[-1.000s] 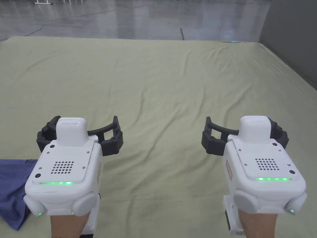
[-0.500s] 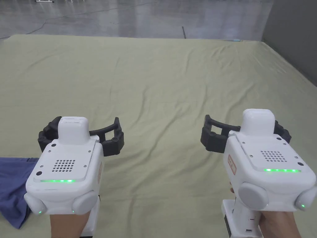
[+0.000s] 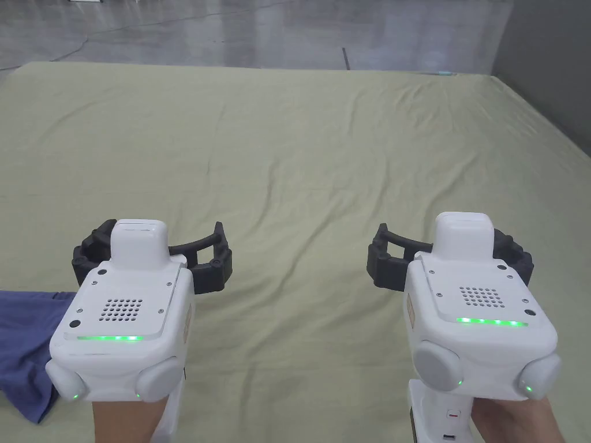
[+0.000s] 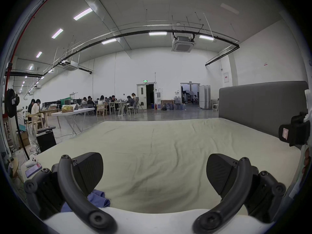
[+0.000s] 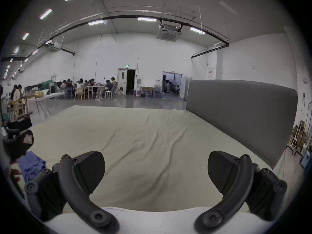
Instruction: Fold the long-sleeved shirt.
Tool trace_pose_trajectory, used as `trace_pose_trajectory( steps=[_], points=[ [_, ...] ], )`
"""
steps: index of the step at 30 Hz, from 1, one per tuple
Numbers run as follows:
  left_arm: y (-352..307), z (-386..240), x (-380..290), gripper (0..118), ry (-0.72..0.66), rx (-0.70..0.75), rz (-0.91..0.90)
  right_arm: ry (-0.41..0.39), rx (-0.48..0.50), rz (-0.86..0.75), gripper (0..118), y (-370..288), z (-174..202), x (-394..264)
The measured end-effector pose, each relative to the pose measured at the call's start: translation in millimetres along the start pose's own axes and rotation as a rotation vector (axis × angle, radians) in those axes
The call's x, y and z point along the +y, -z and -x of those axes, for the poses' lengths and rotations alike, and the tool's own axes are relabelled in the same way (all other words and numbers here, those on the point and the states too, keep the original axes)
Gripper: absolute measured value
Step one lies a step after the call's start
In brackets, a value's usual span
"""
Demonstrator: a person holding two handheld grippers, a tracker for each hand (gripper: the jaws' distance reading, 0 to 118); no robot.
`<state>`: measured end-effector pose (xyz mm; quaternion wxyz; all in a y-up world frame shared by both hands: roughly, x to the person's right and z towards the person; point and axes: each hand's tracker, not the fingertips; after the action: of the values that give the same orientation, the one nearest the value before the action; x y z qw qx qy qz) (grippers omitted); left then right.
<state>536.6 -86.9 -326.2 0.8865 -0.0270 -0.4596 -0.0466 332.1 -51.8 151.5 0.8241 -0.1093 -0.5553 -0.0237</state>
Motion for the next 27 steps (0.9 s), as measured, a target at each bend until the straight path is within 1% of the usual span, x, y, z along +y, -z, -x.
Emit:
trace_pose_trajectory(
  steps=[3,5,7,9,11,12,13,14,16,18,19,20,21,22,24,25,26,27],
  points=[
    [0.4,-0.1,-1.6,118,-0.001,0.001,0.004,0.011,0.001,-0.011,118,-2.2,-1.2,1.0],
    [0.8,0.1,-2.7,118,-0.002,0.001,0.004,0.018,0.029,-0.028,118,-4.4,-3.5,0.8],
    [1.0,-0.6,-2.9,118,0.001,0.001,0.004,0.048,-0.012,-0.047,118,-5.1,-2.1,0.8],
    [0.7,-0.7,-4.6,118,0.002,0.0,0.007,0.042,-0.023,-0.054,118,-4.0,-2.1,0.7],
    [0.3,-1.6,-5.6,118,0.003,-0.002,0.008,0.042,-0.027,-0.039,118,0.1,-3.2,0.1],
    [0.0,-1.1,-5.5,118,0.004,0.0,0.008,0.061,-0.062,-0.008,118,1.8,-3.8,1.2],
    [-0.2,-1.3,-5.6,118,0.004,-0.001,0.009,0.1,-0.038,0.022,118,2.4,-7.3,2.3],
    [-0.4,-1.0,-5.5,118,0.003,-0.001,0.009,0.113,0.008,0.063,118,2.8,-10.5,4.5],
    [-1.3,-0.6,-4.1,118,-0.001,-0.001,0.007,0.12,0.147,0.128,118,6.4,-17.3,8.4],
    [-1.6,-1.2,-1.9,118,-0.001,-0.001,0.001,0.124,0.258,0.137,118,8.1,-22.9,6.4],
    [-1.5,-2.3,-2.1,118,0.002,-0.003,0.002,0.153,0.305,0.1,118,8.0,-26.3,1.3],
    [-1.1,-3.1,-2.5,118,0.006,-0.004,0.002,0.157,0.319,0.07,118,6.0,-27.7,-2.5],
    [-0.6,-0.9,-1.4,118,0.018,0.005,-0.004,0.169,0.278,0.026,118,2.2,-27.9,-6.5],
    [-1.7,3.3,4.5,118,0.027,0.018,-0.023,0.167,0.206,-0.01,118,-0.8,-25.0,-7.8],
    [-5.0,-0.9,13.9,118,0.014,0.002,-0.054,0.056,0.11,-0.067,118,-3.4,-16.4,-12.7],
    [-7.1,-6.1,18.5,118,0.004,-0.015,-0.069,0.006,0.119,-0.098,118,-0.8,-15.4,-15.1],
    [-8.5,-4.8,20.2,118,0.007,-0.01,-0.077,-0.024,0.162,-0.131,118,5.4,-16.3,-19.7],
    [-8.8,-4.5,20.4,118,0.015,-0.005,-0.079,-0.068,0.135,-0.103,118,11.6,-12.4,-21.9]
  ],
)
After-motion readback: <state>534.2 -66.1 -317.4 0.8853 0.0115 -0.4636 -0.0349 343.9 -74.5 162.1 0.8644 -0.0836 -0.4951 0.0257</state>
